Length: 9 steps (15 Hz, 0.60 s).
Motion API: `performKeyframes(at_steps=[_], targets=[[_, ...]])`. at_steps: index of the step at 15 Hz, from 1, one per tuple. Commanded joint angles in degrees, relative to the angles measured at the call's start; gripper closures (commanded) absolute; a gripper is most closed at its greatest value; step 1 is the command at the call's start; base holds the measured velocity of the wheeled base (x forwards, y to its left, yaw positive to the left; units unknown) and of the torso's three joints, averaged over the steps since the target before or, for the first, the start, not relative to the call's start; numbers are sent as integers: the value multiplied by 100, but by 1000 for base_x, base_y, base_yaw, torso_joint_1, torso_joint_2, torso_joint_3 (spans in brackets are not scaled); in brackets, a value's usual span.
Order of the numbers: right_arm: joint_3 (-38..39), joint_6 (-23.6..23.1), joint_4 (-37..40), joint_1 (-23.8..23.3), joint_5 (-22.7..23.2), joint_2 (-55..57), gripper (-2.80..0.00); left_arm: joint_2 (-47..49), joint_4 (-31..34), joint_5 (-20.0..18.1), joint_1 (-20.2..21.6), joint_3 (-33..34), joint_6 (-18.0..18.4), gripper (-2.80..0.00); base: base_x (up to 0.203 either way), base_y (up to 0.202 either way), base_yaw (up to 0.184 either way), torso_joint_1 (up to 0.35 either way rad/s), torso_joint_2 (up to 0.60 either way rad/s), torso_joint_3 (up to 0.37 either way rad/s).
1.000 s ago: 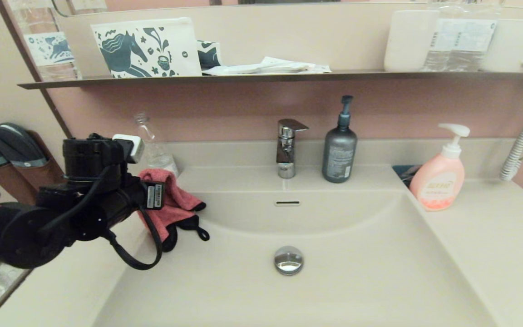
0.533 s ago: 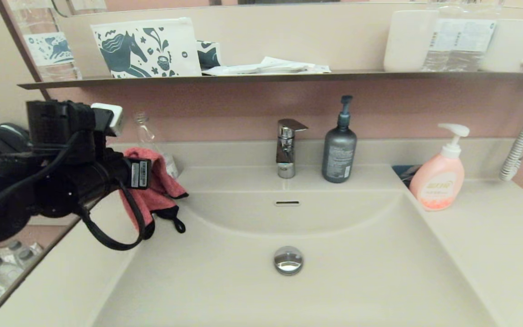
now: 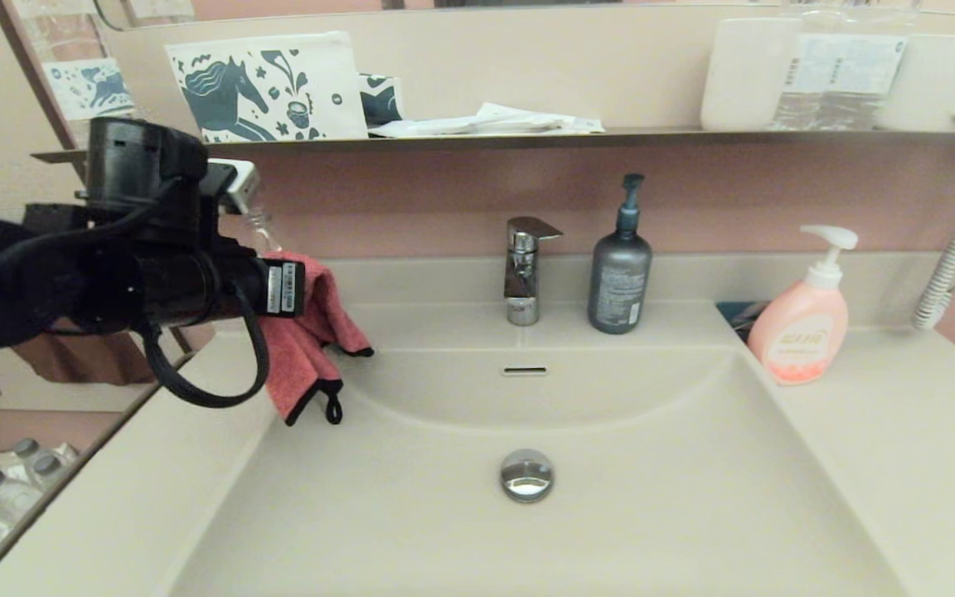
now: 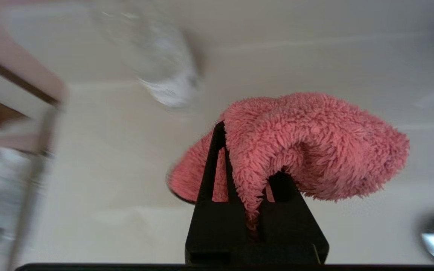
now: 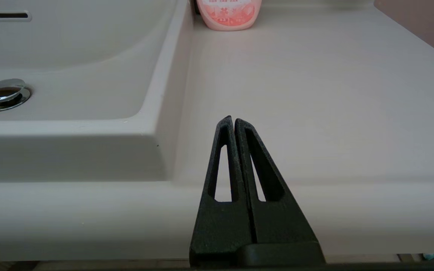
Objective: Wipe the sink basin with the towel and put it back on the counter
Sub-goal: Wipe the sink
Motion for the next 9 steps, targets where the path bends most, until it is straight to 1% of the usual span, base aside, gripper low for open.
performKeyframes(at_steps=[1,2,3,5,6,7,9], targets=[[0,-2,-1,1,0,9,0,331,1341,-410,-30,-857,-338,0,0,0,0,0,0,0],[0,-2,-1,1,0,9,0,517,1722,-539,-36,-1114,-416,0,0,0,0,0,0,0],[0,-2,-1,1,0,9,0,698,1921,-610,-38,-1280,-455,0,0,0,0,0,0,0],[0,-2,-1,1,0,9,0,920,1987,-685,-32,-1513,-478,0,0,0,0,0,0,0],[0,-2,-1,1,0,9,0,1001,1986,-943,12,-1614,-489,0,0,0,0,0,0,0],[0,-1,-1,1,0,9,0,1129,1978,-1113,82,-1692,-492,0,0,0,0,0,0,0],[0,-2,-1,1,0,9,0,1359,1965,-1170,115,-1887,-531,0,0,0,0,0,0,0]])
